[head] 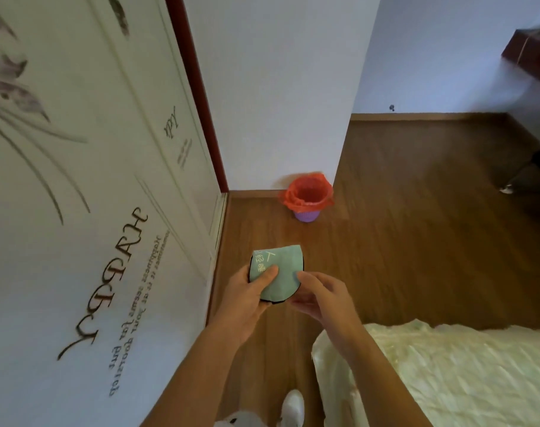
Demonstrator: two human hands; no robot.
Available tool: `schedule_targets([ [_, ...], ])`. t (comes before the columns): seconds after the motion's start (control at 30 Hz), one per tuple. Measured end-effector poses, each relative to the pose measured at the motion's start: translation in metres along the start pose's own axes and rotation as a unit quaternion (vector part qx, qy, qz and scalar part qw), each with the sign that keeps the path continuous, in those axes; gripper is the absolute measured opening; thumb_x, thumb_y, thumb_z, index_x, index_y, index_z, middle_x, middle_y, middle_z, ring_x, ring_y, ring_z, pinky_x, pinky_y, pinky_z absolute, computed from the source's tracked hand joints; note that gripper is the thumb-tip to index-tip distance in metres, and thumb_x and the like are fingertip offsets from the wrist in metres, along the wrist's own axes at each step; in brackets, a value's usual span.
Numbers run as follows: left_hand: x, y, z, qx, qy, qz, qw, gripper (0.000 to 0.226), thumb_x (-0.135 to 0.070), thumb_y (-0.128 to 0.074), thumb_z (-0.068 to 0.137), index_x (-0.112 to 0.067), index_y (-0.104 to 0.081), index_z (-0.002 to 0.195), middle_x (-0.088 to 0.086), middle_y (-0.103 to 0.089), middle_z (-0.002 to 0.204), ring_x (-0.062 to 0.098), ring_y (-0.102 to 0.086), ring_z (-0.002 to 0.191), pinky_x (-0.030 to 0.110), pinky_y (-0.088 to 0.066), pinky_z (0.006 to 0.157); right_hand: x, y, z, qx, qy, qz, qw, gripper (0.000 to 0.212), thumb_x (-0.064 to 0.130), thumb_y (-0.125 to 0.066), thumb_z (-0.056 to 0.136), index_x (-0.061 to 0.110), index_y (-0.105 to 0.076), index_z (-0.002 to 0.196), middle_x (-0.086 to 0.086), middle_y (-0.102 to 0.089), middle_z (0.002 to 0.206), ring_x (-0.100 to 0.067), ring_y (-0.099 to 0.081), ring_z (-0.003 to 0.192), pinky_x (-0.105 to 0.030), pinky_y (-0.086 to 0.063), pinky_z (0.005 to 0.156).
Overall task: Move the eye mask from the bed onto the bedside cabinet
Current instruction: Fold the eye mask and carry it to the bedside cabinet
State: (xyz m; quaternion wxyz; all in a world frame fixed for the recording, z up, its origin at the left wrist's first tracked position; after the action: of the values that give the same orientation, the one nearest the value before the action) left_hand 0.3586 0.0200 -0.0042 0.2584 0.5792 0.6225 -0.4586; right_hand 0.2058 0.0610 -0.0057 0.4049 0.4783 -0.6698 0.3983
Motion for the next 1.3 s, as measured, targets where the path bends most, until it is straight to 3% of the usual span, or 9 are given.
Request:
schedule_targets([
  [0.17, -0.032, -0.041, 0.068, 0.01, -0.001, -0.005, 1.0, 0.036, -0.02, -0.07, 0.087, -0.015, -0.063, 0.122, 0.008, -0.074, 0.114, 0.023, -0.071, 0.103, 0.037, -0.06, 0.081, 0.036, 0.03, 0.071, -0.006, -0.002, 0.014, 1.0, 0.021, 0.034, -0.068, 0.094, 0.017, -0.081, 0.093, -0.012, -0.081, 0.093, -0.03, -0.078, 0.09, -0.041, -0.064, 0.081],
  [0.4, -0.058, -0.085, 0.174, 0.026, 0.029, 0.012, 0.999, 0.035, -0.018, -0.072, 0.084, -0.013, -0.065, 0.118, 0.009, -0.075, 0.111, 0.026, -0.071, 0.103, 0.041, -0.059, 0.083, 0.064, 0.065, 0.167, -0.034, -0.013, 0.017, 0.999, 0.019, 0.034, -0.069, 0.093, 0.019, -0.082, 0.092, -0.01, -0.082, 0.092, -0.024, -0.078, 0.085, -0.029, -0.063, 0.071],
  [0.53, -0.077, -0.122, 0.249, 0.056, 0.046, 0.035, 0.997, 0.044, -0.028, -0.079, 0.072, -0.017, -0.067, 0.113, 0.003, -0.078, 0.102, 0.023, -0.072, 0.098, 0.042, -0.06, 0.083, 0.083, 0.096, 0.23, -0.082, -0.012, 0.022, 0.996, 0.018, 0.036, -0.071, 0.091, 0.022, -0.082, 0.091, -0.009, -0.082, 0.092, -0.024, -0.079, 0.085, -0.026, -0.062, 0.068],
  [0.7, -0.111, -0.179, 0.357, 0.107, 0.066, 0.049, 0.991, 0.032, -0.021, -0.074, 0.083, -0.019, -0.065, 0.114, 0.007, -0.073, 0.112, 0.025, -0.068, 0.104, 0.04, -0.061, 0.083, 0.122, 0.138, 0.315, -0.156, -0.018, 0.012, 0.988, 0.024, 0.037, -0.068, 0.093, 0.016, -0.078, 0.1, -0.006, -0.082, 0.092, -0.023, -0.078, 0.087, -0.031, -0.064, 0.074],
  [0.8, -0.133, -0.22, 0.414, 0.145, 0.076, 0.065, 0.984, 0.035, -0.022, -0.076, 0.081, -0.02, -0.065, 0.114, 0.004, -0.074, 0.109, 0.021, -0.07, 0.099, 0.034, -0.062, 0.074, 0.144, 0.164, 0.351, -0.206, -0.012, 0.024, 0.978, 0.026, 0.039, -0.067, 0.093, 0.017, -0.077, 0.1, -0.008, -0.081, 0.093, -0.022, -0.077, 0.086, -0.03, -0.064, 0.073],
  [0.93, -0.139, -0.283, 0.462, 0.209, 0.11, 0.094, 0.967, 0.05, -0.028, -0.079, 0.071, -0.021, -0.064, 0.117, 0.004, -0.073, 0.11, 0.021, -0.069, 0.101, 0.032, -0.061, 0.071, 0.167, 0.201, 0.376, -0.27, -0.01, 0.052, 0.961, 0.022, 0.038, -0.067, 0.093, 0.019, -0.076, 0.099, -0.003, -0.08, 0.089, -0.016, -0.077, 0.08, -0.025, -0.061, 0.067],
  [1.1, -0.119, -0.362, 0.489, 0.287, 0.156, 0.148, 0.934, 0.053, -0.03, -0.081, 0.067, -0.021, -0.065, 0.116, 0.003, -0.076, 0.107, 0.021, -0.072, 0.099, 0.04, -0.06, 0.084, 0.181, 0.263, 0.382, -0.359, 0.0, 0.089, 0.929, 0.019, 0.035, -0.068, 0.093, 0.019, -0.076, 0.098, -0.006, -0.081, 0.091, -0.022, -0.077, 0.086, -0.024, -0.06, 0.067],
  [1.3, -0.087, -0.464, 0.504, 0.354, 0.193, 0.199, 0.893, 0.039, -0.023, -0.078, 0.077, -0.018, -0.066, 0.113, 0.006, -0.077, 0.105, 0.023, -0.072, 0.1, 0.038, -0.06, 0.08, 0.179, 0.347, 0.374, -0.439, 0.005, 0.141, 0.887, 0.021, 0.037, -0.069, 0.091, 0.02, -0.077, 0.1, -0.005, -0.082, 0.092, -0.021, -0.078, 0.088, -0.028, -0.062, 0.072],
])
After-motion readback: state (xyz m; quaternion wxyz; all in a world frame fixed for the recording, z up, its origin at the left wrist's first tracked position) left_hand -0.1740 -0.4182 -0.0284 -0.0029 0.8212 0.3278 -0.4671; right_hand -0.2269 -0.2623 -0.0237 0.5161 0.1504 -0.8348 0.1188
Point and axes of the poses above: each hand's wrist, its own z-axis towards the middle knuckle, its own y-axis out of the back of the hand, x = y × z, the point moved 7 cm from there along z, towards the middle knuckle
